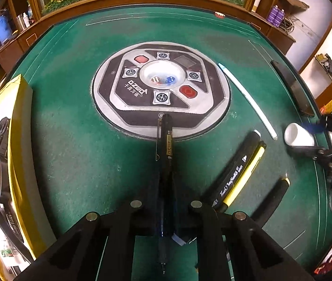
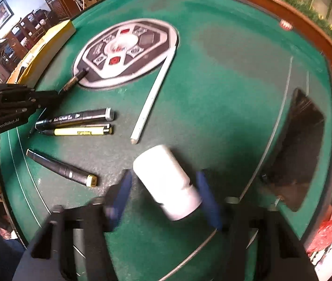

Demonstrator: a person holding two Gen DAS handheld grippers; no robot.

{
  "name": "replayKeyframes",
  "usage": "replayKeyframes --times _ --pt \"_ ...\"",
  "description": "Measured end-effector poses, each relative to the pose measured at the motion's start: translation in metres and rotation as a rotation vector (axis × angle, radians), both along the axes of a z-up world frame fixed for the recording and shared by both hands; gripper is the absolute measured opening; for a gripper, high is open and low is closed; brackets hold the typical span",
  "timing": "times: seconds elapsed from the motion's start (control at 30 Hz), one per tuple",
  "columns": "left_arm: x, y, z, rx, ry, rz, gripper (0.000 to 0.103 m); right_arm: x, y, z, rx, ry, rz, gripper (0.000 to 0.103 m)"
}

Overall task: Organize rigid objects
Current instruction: 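Grasp the small white bottle with the right tool while the left tool holds the pen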

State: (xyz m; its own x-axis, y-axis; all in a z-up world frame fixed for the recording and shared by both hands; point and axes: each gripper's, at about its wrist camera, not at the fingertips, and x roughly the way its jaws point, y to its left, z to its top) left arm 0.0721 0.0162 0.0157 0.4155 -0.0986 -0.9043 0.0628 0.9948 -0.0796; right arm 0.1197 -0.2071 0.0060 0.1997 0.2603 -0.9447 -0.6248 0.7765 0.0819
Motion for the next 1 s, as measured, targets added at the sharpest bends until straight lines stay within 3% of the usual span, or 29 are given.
replayKeyframes --times 0.07,0.17,0.47,1.0 --pt "-0.002 0.001 0.000 -0.006 -0.012 0.017 0.009 -0.004 0.000 0.000 -0.008 -0.008 -0.019 0.032" --pt "-0.008 0.008 0.000 -0.075 -0.018 0.062 0.008 -0.015 -0.003 0.005 0.036 0.002 -0.076 0.032" --pt "-0.024 0.016 0.020 -0.179 -0.059 0.096 0.008 -0.047 -0.002 0.025 0.246 0.061 -0.228 0.032" --pt "-0.066 0.042 0.075 -0.257 -0.170 0.106 0.009 -0.086 0.059 0.059 0.332 0.076 -0.142 0.032"
